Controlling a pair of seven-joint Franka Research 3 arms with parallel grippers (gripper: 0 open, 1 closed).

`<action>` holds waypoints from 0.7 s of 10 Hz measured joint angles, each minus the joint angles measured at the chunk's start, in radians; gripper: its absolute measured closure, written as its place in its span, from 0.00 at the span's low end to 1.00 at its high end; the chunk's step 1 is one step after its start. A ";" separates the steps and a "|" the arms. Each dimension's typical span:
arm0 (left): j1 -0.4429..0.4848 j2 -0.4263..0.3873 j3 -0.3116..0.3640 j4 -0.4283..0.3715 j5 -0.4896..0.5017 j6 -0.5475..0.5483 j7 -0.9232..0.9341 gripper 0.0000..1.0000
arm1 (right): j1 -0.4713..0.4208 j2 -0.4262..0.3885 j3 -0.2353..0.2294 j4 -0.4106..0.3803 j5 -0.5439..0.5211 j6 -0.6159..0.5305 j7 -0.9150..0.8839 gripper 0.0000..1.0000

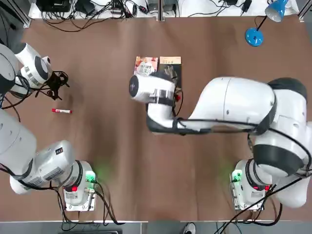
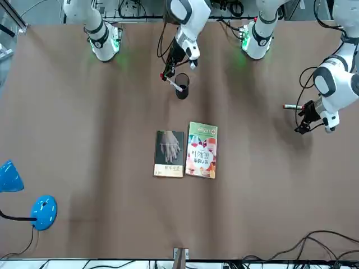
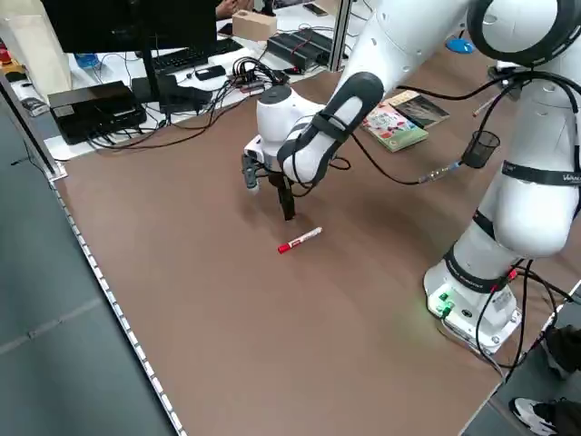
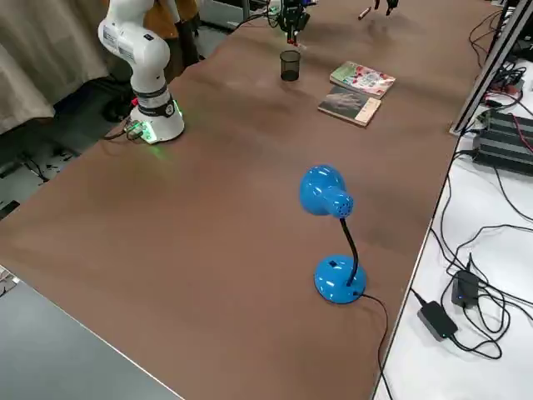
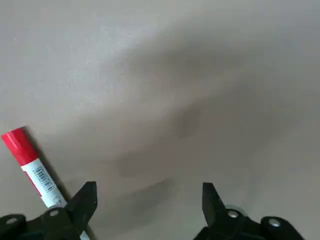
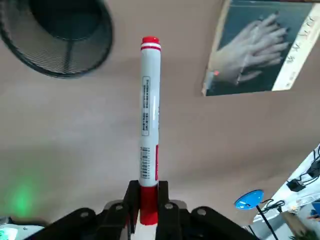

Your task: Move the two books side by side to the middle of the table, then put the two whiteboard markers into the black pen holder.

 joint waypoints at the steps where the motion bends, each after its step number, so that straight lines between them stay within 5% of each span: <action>1: 0.000 0.004 0.000 -0.001 -0.001 0.001 -0.011 0.09 | 0.022 0.014 0.000 0.001 -0.001 -0.004 0.007 0.81; 7: 0.093 -0.038 0.003 -0.088 -0.003 0.036 -0.025 0.07 | 0.060 0.058 0.000 0.003 -0.003 -0.034 0.062 0.81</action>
